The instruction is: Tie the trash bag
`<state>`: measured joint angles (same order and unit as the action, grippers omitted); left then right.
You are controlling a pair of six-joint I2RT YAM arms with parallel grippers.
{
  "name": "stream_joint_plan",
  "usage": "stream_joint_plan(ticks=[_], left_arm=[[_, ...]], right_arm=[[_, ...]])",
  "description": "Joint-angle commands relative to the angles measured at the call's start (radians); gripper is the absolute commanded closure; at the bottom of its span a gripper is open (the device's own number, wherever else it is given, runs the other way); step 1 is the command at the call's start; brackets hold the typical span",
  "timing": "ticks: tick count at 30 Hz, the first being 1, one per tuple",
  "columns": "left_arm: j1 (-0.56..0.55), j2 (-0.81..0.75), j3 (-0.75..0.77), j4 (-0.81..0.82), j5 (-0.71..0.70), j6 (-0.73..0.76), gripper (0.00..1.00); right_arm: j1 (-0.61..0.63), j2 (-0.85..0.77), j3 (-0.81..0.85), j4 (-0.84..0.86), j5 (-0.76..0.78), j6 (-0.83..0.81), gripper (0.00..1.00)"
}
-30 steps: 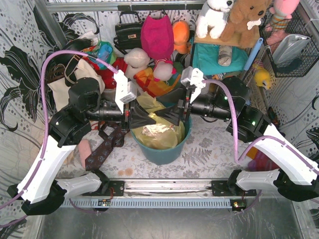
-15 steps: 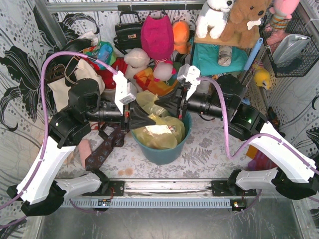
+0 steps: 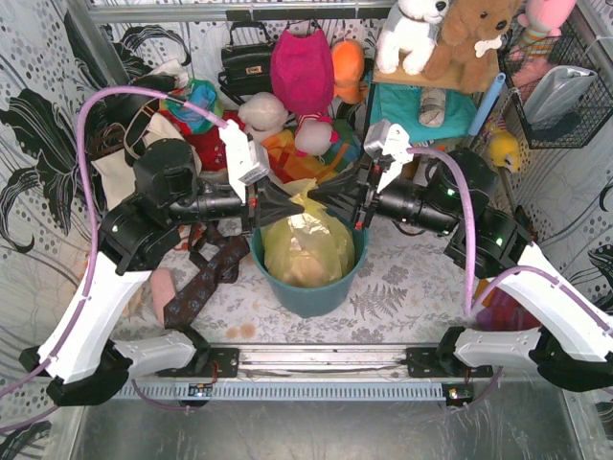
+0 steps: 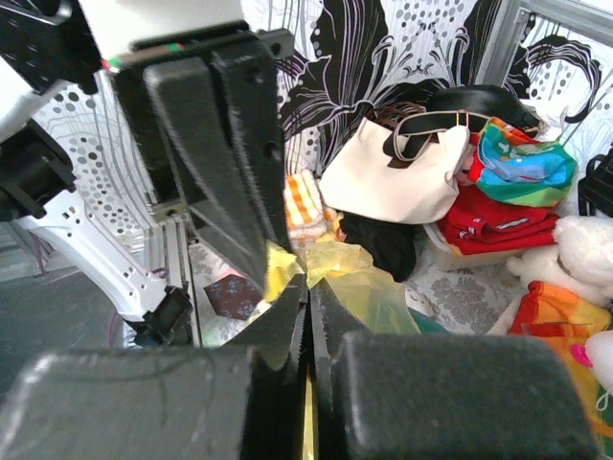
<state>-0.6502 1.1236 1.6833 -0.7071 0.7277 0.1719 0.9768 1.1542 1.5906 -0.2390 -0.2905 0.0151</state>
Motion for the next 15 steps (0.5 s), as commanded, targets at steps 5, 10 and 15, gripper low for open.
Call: stream_joint_plan(ticks=[5, 10, 15], left_arm=[[0.000, 0.023, -0.009, 0.114, -0.057, 0.051, 1.00], [0.000, 0.039, -0.012, 0.125, -0.004, 0.061, 1.00], [0.000, 0.056, -0.017, 0.113, -0.017, 0.063, 1.00]], right_arm=[[0.002, -0.065, -0.051, 0.059, -0.003, 0.071, 1.00], [0.002, -0.048, -0.042, 0.064, 0.026, 0.073, 1.00], [0.001, -0.032, -0.046, 0.086, 0.048, 0.105, 1.00]])
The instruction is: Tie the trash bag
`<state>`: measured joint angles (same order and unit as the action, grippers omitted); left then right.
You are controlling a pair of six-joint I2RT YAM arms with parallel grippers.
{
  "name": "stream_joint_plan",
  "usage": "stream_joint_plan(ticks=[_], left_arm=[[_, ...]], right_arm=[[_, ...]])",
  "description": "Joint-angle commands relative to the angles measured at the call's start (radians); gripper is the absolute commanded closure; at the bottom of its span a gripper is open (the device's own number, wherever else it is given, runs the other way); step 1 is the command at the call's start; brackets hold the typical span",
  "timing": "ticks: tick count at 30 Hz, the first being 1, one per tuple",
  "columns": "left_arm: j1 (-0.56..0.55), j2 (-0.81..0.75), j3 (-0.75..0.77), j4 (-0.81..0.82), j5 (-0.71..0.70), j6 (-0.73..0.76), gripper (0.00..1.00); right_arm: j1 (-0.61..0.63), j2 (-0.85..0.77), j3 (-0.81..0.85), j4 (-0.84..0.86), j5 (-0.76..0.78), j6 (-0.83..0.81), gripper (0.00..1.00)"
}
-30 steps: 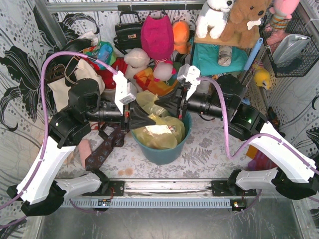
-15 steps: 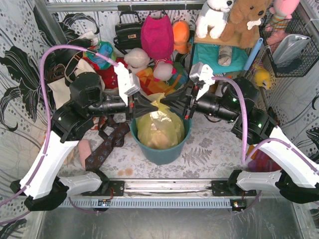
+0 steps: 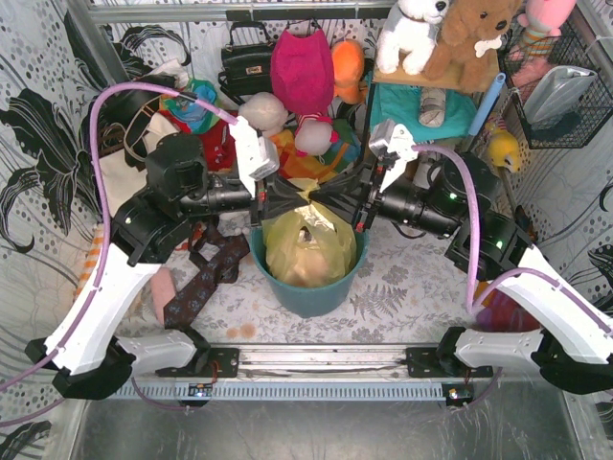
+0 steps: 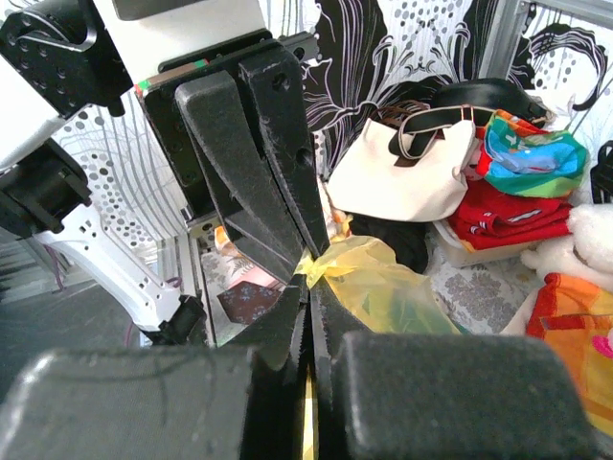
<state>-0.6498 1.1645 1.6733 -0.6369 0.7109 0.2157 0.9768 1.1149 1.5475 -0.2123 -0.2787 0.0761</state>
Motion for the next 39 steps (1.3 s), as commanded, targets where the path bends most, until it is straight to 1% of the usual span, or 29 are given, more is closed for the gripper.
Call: stream_joint_plan(ticks=[1, 4, 10, 14, 19, 23, 26, 31, 35, 39], left_arm=[[0.000, 0.014, -0.012, 0.040, -0.018, 0.017, 1.00], [-0.001, 0.002, -0.042, 0.040, -0.097, -0.005, 1.00], [-0.001, -0.057, -0.135, 0.056, -0.126, -0.032, 1.00], [-0.001, -0.092, -0.167, 0.085, -0.183, -0.055, 1.00], [0.000, -0.136, -0.193, 0.130, -0.197, -0.067, 1.00], [-0.001, -0.163, -0.197, 0.178, -0.200, -0.071, 1.00], [0.000, -0.167, -0.173, 0.202, -0.155, -0.074, 1.00], [-0.001, -0.147, -0.126, 0.235, -0.029, -0.111, 1.00], [-0.001, -0.155, -0.115, 0.279, -0.002, -0.140, 1.00], [-0.001, -0.151, -0.092, 0.286, 0.026, -0.144, 1.00]], right_arm=[[0.001, 0.003, -0.011, 0.064, 0.051, 0.051, 1.00], [0.002, -0.017, -0.047, 0.064, 0.087, 0.067, 1.00], [0.002, -0.055, -0.122, 0.079, 0.150, 0.100, 1.00], [0.002, -0.071, -0.157, 0.081, 0.203, 0.121, 1.00], [0.001, -0.088, -0.184, 0.076, 0.273, 0.162, 1.00], [0.001, -0.091, -0.180, 0.078, 0.257, 0.187, 1.00], [0.002, -0.083, -0.152, 0.088, 0.246, 0.193, 1.00], [0.002, -0.012, -0.043, 0.104, 0.202, 0.173, 1.00], [0.001, 0.054, 0.016, 0.147, 0.153, 0.184, 1.00], [0.001, 0.102, 0.078, 0.158, 0.141, 0.182, 1.00]])
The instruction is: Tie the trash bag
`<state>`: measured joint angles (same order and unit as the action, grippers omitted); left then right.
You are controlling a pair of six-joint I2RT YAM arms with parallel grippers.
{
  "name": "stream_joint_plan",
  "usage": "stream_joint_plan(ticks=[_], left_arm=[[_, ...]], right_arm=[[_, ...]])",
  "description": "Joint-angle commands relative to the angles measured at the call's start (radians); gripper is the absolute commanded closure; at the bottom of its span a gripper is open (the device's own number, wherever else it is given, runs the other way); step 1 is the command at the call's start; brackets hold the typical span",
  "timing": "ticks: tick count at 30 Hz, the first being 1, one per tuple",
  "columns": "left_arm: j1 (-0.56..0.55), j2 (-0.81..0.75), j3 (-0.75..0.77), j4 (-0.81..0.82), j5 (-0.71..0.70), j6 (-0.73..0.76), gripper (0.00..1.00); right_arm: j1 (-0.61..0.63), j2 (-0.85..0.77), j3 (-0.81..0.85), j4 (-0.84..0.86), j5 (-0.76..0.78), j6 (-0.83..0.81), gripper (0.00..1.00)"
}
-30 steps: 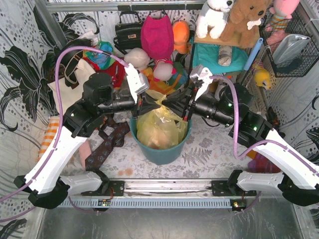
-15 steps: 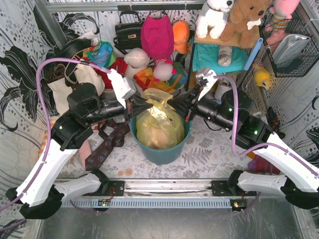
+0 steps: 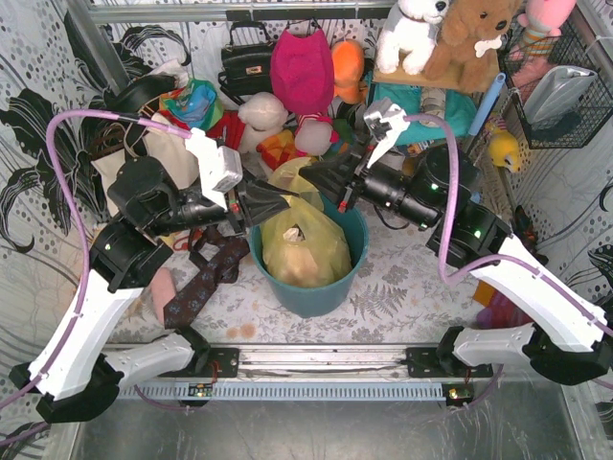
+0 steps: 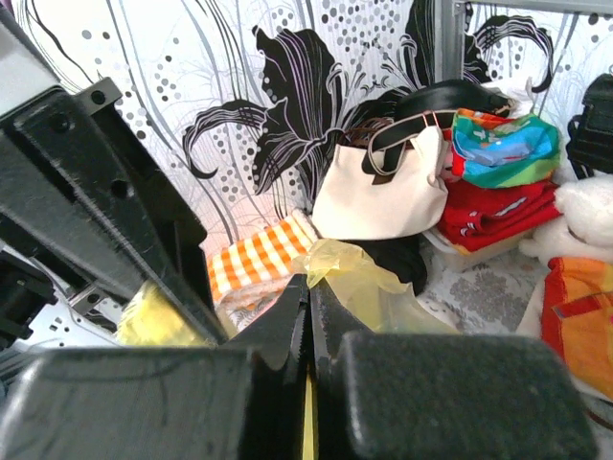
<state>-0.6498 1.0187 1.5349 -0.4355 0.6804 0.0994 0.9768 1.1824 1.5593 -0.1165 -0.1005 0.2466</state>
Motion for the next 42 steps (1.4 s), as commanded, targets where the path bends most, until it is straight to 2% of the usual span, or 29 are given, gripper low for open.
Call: stream_joint_plan(ticks=[1, 9, 13, 15, 17, 22, 26, 42], left_arm=[[0.000, -0.003, 0.049, 0.085, 0.065, -0.029, 1.00], [0.000, 0.006, 0.024, 0.159, 0.129, -0.095, 1.00], [-0.001, -0.001, -0.001, 0.167, 0.081, -0.100, 1.00], [-0.001, -0.009, -0.022, 0.171, 0.051, -0.097, 0.91], [-0.001, -0.009, -0.040, 0.178, 0.052, -0.099, 0.90], [-0.001, 0.007, -0.065, 0.202, 0.067, -0.118, 0.95], [0.000, 0.010, -0.078, 0.176, -0.006, -0.084, 1.00], [-0.001, 0.007, -0.110, 0.097, -0.221, 0.009, 1.00]], right_arm=[[0.002, 0.044, 0.079, 0.062, -0.036, 0.012, 1.00], [0.002, 0.104, 0.151, 0.059, -0.071, 0.036, 1.00], [0.002, 0.092, 0.113, 0.048, -0.064, 0.044, 1.00], [0.002, 0.074, 0.085, 0.036, -0.043, 0.043, 1.00], [0.002, 0.061, 0.052, 0.026, -0.030, 0.042, 1.00], [0.002, 0.059, 0.040, 0.014, -0.022, 0.047, 1.00], [0.002, 0.048, 0.034, 0.000, 0.012, 0.059, 1.00], [0.001, -0.042, -0.098, -0.043, 0.128, 0.123, 1.00]])
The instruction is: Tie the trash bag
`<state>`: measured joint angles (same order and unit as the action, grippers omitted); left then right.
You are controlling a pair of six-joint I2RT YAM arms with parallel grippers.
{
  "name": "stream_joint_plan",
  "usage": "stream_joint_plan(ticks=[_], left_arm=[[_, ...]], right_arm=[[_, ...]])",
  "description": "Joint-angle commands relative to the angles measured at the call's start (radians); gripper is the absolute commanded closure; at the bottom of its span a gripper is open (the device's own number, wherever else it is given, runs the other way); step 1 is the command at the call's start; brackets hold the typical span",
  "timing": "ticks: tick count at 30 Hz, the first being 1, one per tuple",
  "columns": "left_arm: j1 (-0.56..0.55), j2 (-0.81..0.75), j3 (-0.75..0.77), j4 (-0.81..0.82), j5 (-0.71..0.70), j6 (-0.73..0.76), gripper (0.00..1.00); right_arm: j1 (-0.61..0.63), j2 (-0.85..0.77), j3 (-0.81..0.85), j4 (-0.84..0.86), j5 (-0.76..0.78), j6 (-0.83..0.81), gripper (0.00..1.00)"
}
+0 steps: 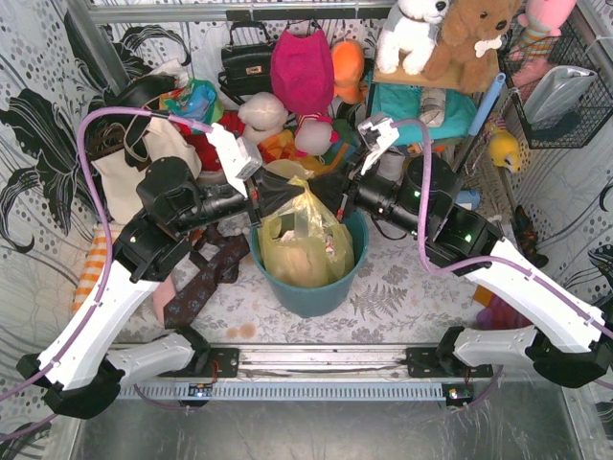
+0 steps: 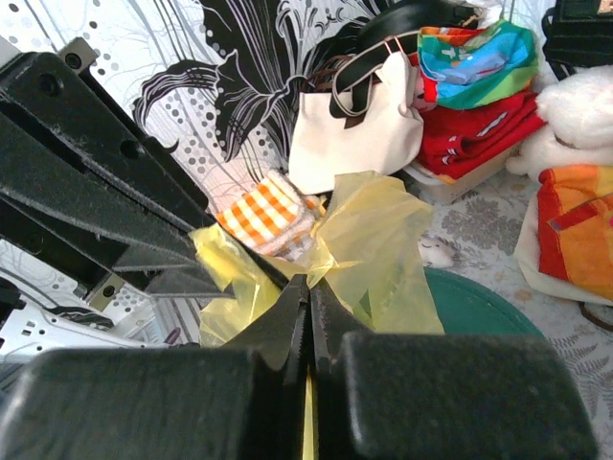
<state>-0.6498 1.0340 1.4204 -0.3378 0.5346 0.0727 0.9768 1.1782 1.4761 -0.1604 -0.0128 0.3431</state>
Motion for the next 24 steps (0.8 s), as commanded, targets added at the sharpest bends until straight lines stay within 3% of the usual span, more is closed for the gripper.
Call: stream_joint_plan(ticks=[1, 12, 24], left_arm=[[0.000, -0.010, 0.004, -0.005, -0.088, 0.039, 1.00], [-0.001, -0.027, -0.006, 0.006, -0.133, 0.045, 1.00], [-0.001, -0.012, -0.002, -0.006, -0.136, 0.051, 1.00]], right_arm=[[0.003, -0.043, -0.018, -0.003, 0.050, 0.027, 1.00], [0.002, -0.069, -0.024, -0.007, 0.008, 0.027, 1.00], [0.003, -0.070, -0.083, 0.070, -0.237, 0.087, 1.00]])
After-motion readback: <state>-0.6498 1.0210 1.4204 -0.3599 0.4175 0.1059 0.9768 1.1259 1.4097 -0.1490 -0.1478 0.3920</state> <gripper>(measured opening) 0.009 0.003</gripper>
